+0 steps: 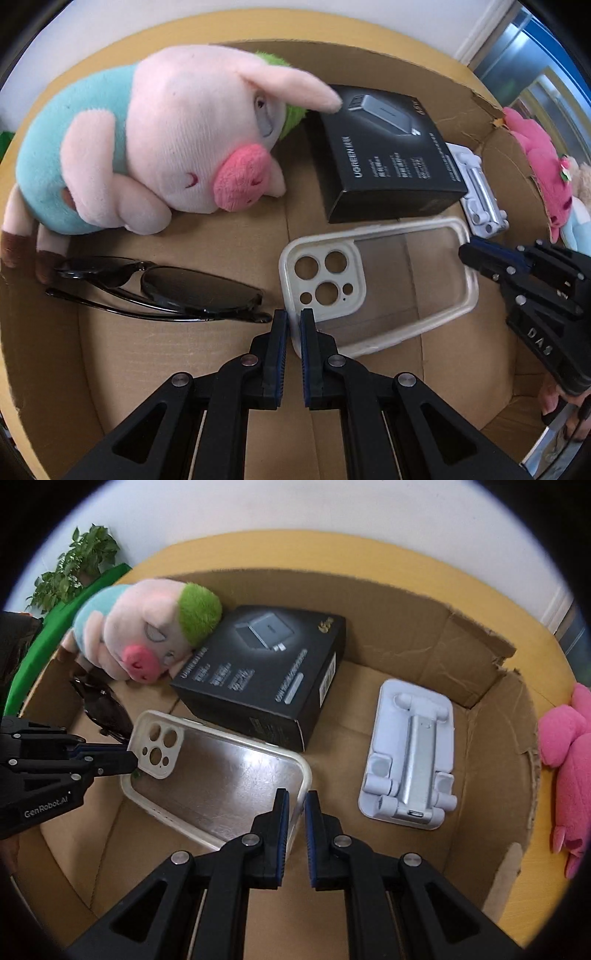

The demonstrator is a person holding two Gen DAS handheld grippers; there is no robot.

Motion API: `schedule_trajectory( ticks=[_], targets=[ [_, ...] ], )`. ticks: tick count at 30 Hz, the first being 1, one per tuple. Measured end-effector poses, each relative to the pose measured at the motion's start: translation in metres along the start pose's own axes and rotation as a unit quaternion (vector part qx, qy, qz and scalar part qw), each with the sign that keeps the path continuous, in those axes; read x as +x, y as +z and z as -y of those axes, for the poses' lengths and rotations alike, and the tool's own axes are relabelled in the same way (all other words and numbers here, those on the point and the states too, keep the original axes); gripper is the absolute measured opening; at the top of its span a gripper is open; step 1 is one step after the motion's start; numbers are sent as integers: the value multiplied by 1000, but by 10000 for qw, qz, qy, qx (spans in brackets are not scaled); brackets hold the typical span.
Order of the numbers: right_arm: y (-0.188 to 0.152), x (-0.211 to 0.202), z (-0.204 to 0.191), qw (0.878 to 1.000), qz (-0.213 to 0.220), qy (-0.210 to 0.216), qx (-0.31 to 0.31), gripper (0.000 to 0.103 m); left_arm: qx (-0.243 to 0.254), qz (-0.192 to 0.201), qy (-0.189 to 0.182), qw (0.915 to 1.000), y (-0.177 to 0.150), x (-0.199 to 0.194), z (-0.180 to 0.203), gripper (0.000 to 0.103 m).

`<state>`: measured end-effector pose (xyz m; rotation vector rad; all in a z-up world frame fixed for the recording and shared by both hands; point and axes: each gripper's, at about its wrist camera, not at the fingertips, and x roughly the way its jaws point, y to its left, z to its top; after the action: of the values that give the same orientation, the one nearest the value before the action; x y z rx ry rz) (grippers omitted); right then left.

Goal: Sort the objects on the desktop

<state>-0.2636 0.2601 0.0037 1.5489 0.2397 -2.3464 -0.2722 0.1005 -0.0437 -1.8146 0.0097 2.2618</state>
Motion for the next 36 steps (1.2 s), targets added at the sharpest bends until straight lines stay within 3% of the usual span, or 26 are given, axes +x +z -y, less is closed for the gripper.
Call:
schedule_trajectory(
  ticks=[4, 6, 8, 11, 13, 16, 20, 23, 26, 28, 30, 32, 36],
  targets=[
    [-5, 9, 3, 9999, -72, -24, 106, 10, 43, 3, 71, 10000, -3, -2, 3, 6],
    [-8, 5, 5, 9996, -58, -138, 226, 20, 12, -61, -11, 10000, -5, -4, 3, 12],
    [-11, -4, 6, 9993, 9, -222, 305, 44, -57, 27, -39, 10000, -10, -14, 1, 31],
    [-26, -45, 3, 9975, 524, -306, 356, 71, -54, 635, -45, 9980, -24, -53, -1, 38],
    [-42, -75, -3, 9950, 903, -281, 307, 77, -55, 1274, -21, 9918, -43, -93, -4, 41],
    [-74, -125, -16, 9863, 1596, -174, 367, 80, 4, 2436, 193, 9697, -83, -159, -10, 67],
    [-118, -158, -42, 9730, 2235, -154, 559, 81, 231, 3888, 805, 9175, -144, -220, -11, 103],
    [-140, -161, -66, 9612, 2604, -462, 782, 81, 309, 4480, 1283, 8842, -190, -232, -7, 103],
    [-160, -153, -80, 9477, 2892, -911, 998, 81, 468, 4703, 1352, 8708, -218, -219, -5, 103],
    [-165, -143, -83, 9408, 3065, -928, 1111, 81, 397, 4709, 1384, 8704, -226, -200, -8, 103],
    [-169, -133, -84, 9387, 3154, -749, 1175, 81, 295, 4641, 1164, 8776, -227, -177, -13, 103],
    [-173, -124, -84, 9332, 3277, -850, 1208, 81, 137, 4510, 1016, 8866, -227, -156, -19, 103],
    [-173, -114, -79, 9286, 3327, -1037, 1278, 81, -112, 4355, 1067, 8937, -227, -122, -28, 103]
  ],
)
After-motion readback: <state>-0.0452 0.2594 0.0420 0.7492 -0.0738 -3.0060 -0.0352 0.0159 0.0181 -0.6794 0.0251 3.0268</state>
